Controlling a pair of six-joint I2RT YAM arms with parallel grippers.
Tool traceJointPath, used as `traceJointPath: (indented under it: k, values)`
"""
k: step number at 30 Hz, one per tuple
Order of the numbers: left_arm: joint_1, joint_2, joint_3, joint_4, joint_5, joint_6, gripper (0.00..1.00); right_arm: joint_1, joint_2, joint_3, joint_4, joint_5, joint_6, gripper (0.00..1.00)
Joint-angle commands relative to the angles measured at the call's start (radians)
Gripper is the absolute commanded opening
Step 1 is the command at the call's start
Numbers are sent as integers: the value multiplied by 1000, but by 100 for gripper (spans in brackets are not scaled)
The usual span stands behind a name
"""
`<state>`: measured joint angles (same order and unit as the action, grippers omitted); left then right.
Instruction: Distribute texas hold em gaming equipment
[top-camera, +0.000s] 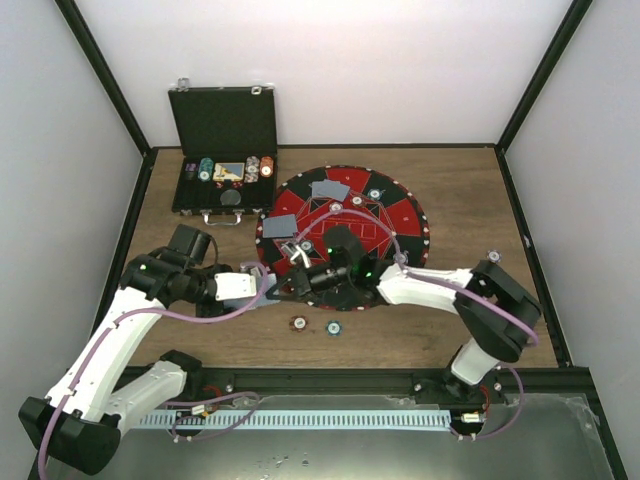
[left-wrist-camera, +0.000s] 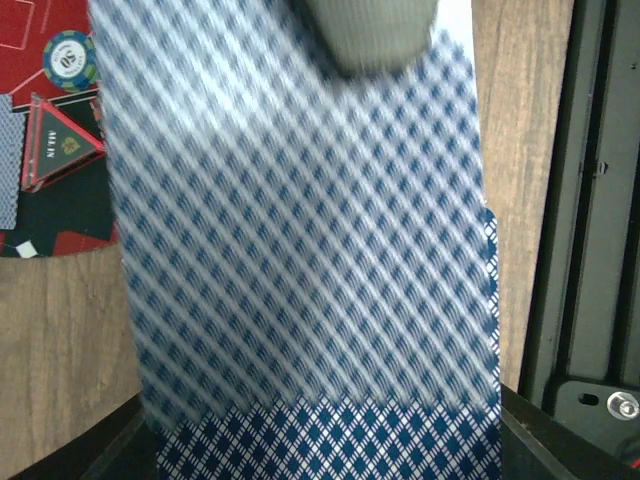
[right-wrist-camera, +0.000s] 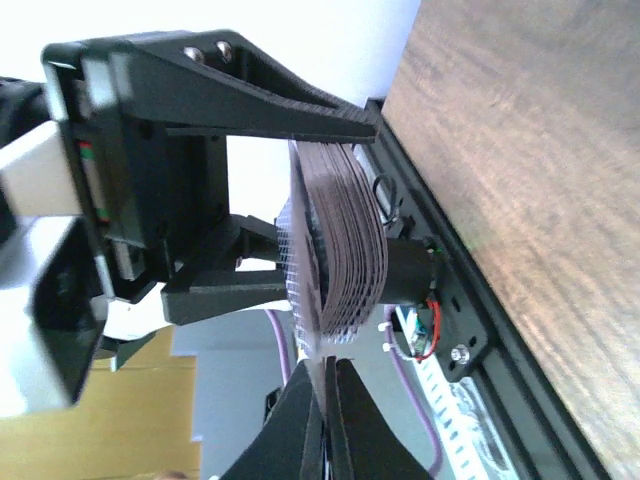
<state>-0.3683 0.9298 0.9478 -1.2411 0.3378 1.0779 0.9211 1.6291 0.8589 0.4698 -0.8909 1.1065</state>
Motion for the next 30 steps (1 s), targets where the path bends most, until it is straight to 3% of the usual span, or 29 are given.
traceJointPath:
  k: [1, 7, 11, 15, 20, 23, 27, 30]
  values:
    - [2, -11, 13, 5, 3, 9, 8, -99, -146, 4, -258, 10, -177, 1]
    - [2, -5, -12, 25, -3, 0, 7, -268, -242, 80, -695, 95, -449, 1]
    - [2, -3, -20, 33, -1, -9, 7, -307, -178, 248, -943, 336, -665, 1]
    - [2, -4, -14, 29, 6, -17, 8, -303, -61, 422, -1039, 692, -828, 1]
    - [3, -13, -15, 21, 10, -25, 7, -249, 57, 528, -971, 1174, -1060, 1]
    - [3, -19, -15, 18, 7, -28, 8, -190, 113, 490, -808, 1420, -1274, 1]
    - [2, -22, -7, 15, 12, -29, 8, -162, 167, 432, -573, 1522, -1522, 1]
    - [2, -23, -2, 15, 16, -31, 7, -156, 224, 437, -496, 1527, -1626, 1]
